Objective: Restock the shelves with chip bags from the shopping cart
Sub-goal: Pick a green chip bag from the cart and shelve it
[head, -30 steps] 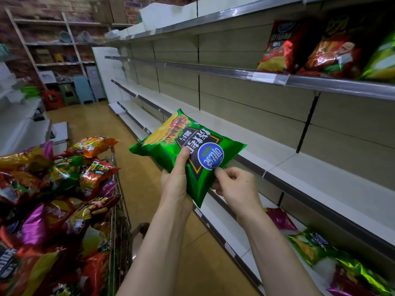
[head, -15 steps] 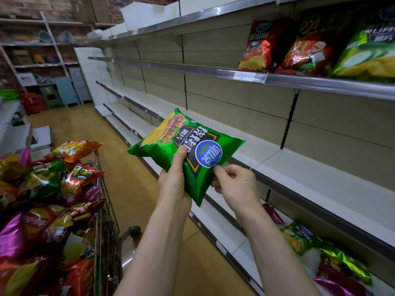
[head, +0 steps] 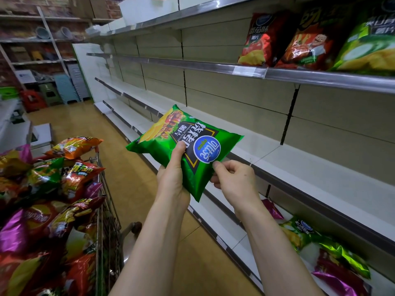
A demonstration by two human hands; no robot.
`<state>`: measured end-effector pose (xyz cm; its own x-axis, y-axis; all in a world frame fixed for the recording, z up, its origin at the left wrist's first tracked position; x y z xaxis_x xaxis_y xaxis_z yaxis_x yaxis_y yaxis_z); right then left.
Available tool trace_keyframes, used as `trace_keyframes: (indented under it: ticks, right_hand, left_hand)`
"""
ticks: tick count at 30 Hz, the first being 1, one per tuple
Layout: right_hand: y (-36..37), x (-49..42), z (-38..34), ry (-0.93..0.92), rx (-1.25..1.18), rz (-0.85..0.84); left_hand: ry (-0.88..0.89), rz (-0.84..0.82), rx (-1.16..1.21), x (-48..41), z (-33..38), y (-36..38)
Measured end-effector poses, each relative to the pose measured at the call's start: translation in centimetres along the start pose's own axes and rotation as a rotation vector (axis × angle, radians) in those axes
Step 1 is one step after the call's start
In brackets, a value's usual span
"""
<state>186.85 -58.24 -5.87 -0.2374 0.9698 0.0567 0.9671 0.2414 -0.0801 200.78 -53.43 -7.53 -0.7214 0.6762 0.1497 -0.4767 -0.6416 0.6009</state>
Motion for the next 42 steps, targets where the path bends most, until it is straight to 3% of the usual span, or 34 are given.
trace_keyframes:
  ticks: [13,21,26,36,42]
  right_hand:
    - [-0.1,0.9,-0.2,-0.023,0.011,0.014]
    - [-2.4,0.5,-1.4,-0.05,-0.021,0.09]
    - [-7.5,-0.3,-5.3,-0.133,-0.042,0.2]
    - [-18.1,0.8,-10.9,-0.172,-0.181,0.222]
    - [-24.3,2.5,-12.2,-0.217,-0.2,0.228]
  left_hand:
    - [-0.036,0.001,0.001,0.7,0.2,-0.4]
    - [-0.308,-0.059,0.094,2.6,-1.4,2.4]
    - [-0.437,-0.074,0.198,2.1,-1.6,4.3]
    - [-0.503,-0.566,0.081,2.8,-0.2,12.7]
    - [-0.472,-0.799,-0.354,6.5,-1.0,18.6]
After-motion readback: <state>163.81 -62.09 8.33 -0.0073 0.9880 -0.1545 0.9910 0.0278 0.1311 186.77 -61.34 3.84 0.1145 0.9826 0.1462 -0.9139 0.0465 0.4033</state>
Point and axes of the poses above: each hand's wrist, its own x-axis away from the middle knuckle, its own y-axis out of the palm, z = x × y, the point moved 7 cm from there along -x, towards the middle knuckle, and after that the axes turned 6 degrees about y, right-handed, at the moved point
